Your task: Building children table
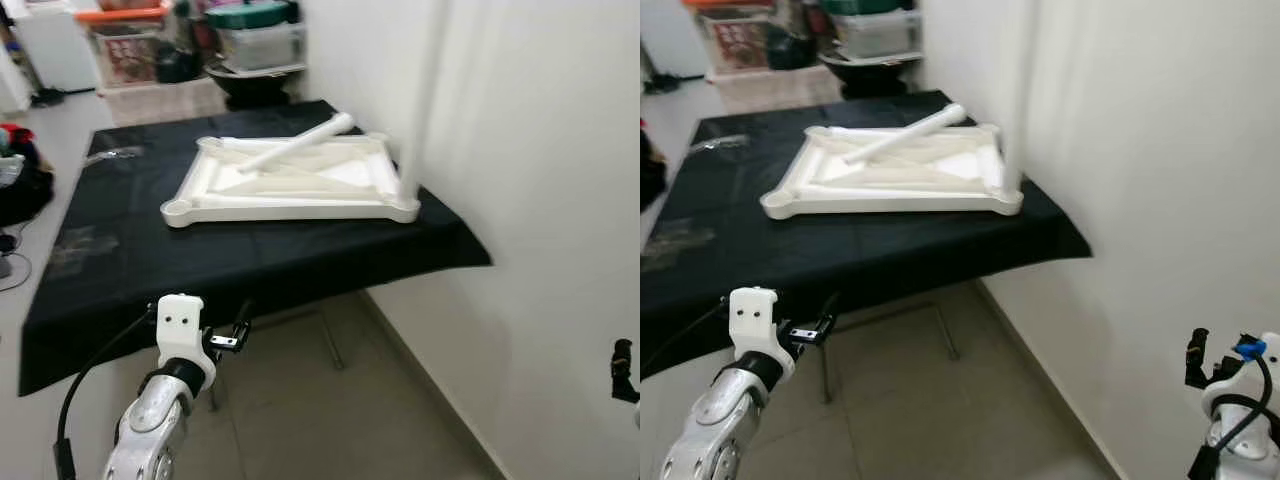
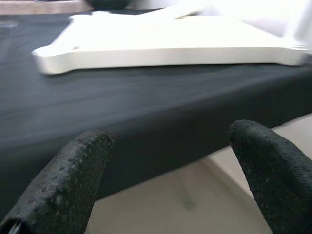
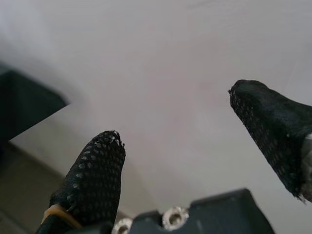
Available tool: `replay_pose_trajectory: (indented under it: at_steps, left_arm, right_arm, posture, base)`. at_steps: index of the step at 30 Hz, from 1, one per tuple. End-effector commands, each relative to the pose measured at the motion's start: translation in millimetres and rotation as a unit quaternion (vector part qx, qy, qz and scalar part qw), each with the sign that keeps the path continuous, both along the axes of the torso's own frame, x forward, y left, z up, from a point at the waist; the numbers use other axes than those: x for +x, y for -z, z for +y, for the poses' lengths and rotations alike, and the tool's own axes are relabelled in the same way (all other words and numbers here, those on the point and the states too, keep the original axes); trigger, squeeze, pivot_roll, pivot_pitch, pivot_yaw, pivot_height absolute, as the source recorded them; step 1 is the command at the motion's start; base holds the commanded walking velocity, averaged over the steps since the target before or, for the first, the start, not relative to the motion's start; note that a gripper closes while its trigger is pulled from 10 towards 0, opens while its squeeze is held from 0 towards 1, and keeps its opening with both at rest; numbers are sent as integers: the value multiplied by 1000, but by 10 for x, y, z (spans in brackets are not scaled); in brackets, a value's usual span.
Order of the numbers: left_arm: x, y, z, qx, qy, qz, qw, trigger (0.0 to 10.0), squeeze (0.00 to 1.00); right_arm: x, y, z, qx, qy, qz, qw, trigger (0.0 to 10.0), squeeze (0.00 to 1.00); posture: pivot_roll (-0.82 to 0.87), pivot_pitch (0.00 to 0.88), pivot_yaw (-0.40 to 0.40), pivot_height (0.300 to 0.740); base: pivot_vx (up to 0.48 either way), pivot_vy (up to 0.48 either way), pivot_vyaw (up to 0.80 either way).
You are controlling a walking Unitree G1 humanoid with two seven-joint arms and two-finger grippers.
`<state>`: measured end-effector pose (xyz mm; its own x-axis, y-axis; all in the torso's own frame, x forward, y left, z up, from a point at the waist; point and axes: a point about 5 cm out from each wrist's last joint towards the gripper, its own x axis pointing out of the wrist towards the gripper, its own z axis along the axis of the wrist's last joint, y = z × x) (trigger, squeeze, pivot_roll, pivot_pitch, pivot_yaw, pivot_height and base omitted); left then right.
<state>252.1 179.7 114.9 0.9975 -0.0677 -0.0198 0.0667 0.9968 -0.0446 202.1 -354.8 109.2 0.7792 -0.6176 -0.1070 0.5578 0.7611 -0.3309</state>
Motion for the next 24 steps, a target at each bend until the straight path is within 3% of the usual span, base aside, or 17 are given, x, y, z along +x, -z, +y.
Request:
replay_pose_trajectory:
  at_steps: [1,7,17,18,22,24]
  left_arm:
    - [-8,17,13,1,-4,1,1000,10000,0]
    - [-27,31,21,3,-8,0,1000,10000,0]
    - [-61,87,19,9,-29,-3,1000,10000,0]
    - [-39,99,22,14,-33,-6,999,10000,0]
    - [-3,137,12,15,-31,-3,999,10000,0]
    - [-4,219,-62,4,-18,11,1000,10000,0]
  right_arm:
    - [-49,3,-49,-1,17,4,1000,10000,898]
    - [-144,27,-118,5,65,12,998,10000,925]
    - [-249,105,-243,-7,76,35,996,10000,922]
    - [-370,128,-324,-22,84,49,995,10000,914]
    - [-498,129,-417,-34,104,61,992,10000,918]
    - [-643,100,-514,-38,128,65,989,10000,918]
  posture:
    - [-113,0,-67,740]
    - [-107,0,-76,740]
    - [-108,0,-91,740]
    - [-124,0,-101,740]
    - [-131,0,-100,740]
    - [-152,0,-94,740]
  base:
    - [0,0,0]
    - [0,0,0]
    - [0,0,0]
    - [0,0,0]
    - [0,0,0]
    - [0,0,0]
